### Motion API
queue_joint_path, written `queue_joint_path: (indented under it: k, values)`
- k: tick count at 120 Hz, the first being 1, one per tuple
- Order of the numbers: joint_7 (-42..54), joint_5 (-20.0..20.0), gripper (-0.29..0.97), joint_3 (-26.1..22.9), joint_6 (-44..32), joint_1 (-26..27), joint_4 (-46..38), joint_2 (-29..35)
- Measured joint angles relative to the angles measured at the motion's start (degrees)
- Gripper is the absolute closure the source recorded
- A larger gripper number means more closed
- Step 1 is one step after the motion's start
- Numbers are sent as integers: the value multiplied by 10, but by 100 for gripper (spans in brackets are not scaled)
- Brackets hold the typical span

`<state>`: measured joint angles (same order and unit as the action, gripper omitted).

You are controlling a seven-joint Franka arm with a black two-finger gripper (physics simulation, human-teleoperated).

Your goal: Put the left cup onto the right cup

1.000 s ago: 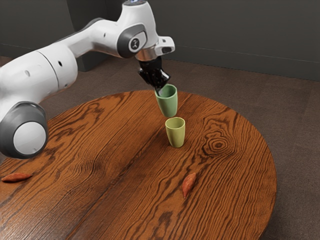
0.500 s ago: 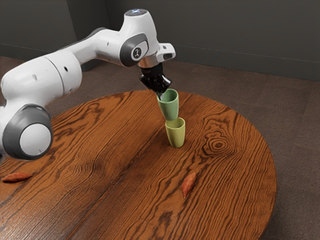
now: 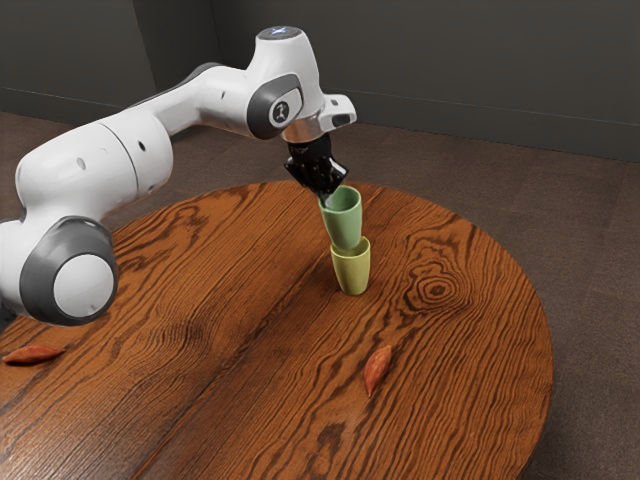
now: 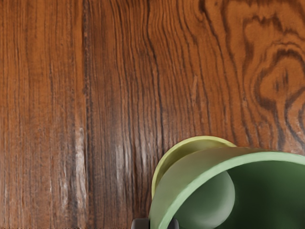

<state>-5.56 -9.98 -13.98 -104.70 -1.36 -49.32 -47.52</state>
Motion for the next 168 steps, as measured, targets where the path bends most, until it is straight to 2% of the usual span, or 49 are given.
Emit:
queue_joint_path:
  k: [32, 56, 79, 103, 127, 140, 155, 168]
  values:
    - [-8, 0, 78, -3, 7, 0, -11, -11]
    - [-12, 4, 35, -4, 0, -4, -23, -16]
    - [-14, 4, 14, 1, -5, -5, -35, 0]
    - [-18, 2, 6, 18, -6, -9, -156, 137]
    - [-21, 4, 2, 42, -3, -11, -314, 264]
    - [-22, 6, 1, 43, 15, -16, -373, 326]
    - [-23, 27, 1, 43, 58, -40, -406, 377]
    - [-24, 37, 0, 43, 104, -65, -410, 397]
